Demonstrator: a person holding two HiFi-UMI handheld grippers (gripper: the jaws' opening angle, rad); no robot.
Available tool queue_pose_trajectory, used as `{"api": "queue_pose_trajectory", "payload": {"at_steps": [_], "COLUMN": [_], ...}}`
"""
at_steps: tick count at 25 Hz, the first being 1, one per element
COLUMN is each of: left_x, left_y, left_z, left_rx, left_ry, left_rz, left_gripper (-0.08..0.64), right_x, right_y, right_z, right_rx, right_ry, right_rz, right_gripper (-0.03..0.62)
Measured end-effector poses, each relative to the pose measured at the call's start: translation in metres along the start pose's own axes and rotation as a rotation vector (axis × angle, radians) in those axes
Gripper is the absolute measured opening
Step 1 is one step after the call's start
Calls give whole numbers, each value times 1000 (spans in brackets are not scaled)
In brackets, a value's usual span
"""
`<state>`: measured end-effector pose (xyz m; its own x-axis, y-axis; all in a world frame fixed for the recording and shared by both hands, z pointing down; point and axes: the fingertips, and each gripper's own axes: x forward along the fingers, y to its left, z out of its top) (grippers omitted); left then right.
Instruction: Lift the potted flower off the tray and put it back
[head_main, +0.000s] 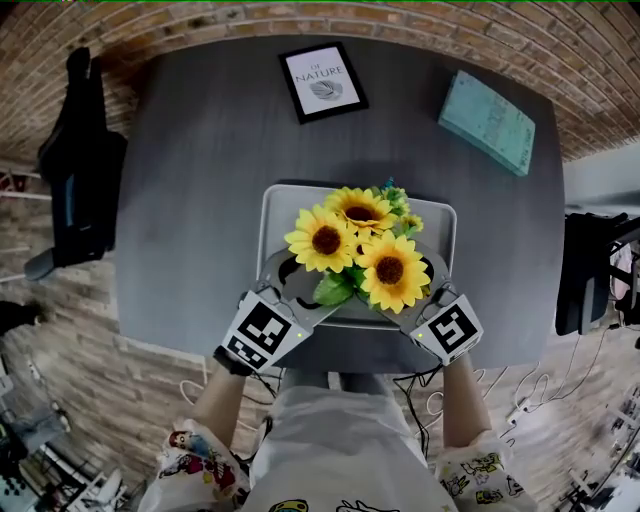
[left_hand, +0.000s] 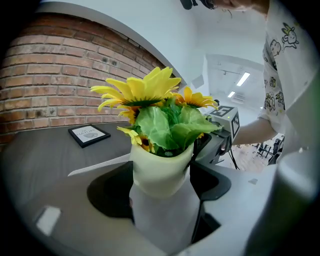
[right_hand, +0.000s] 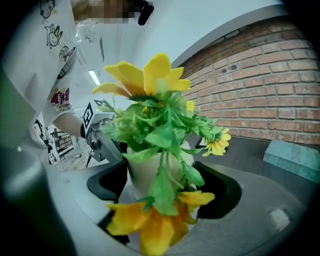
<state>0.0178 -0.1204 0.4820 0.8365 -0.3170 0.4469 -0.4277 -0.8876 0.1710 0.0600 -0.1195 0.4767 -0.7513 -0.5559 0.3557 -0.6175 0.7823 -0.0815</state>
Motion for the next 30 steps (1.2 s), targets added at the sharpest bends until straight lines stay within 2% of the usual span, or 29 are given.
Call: {"api": "queue_pose_trajectory", "payload": {"at_steps": [10,19,30], "left_x": [14,19,20], "left_y": [0,1,2], "left_z": [-23,-34,-37], "left_rx": [-9,-6,60], "left_ry": [14,10,16], "left_rz": [-7,-1,15], "left_gripper": [371,371,373], "right_x": [6,8,13], "right_y": [-1,-2,-3], "right_z": [-24,-41,-46], "right_rx": [-11,22,43], "right_ry": [31,46,32], "right_rz": [12,8,8], "right_gripper": [420,422,422]}}
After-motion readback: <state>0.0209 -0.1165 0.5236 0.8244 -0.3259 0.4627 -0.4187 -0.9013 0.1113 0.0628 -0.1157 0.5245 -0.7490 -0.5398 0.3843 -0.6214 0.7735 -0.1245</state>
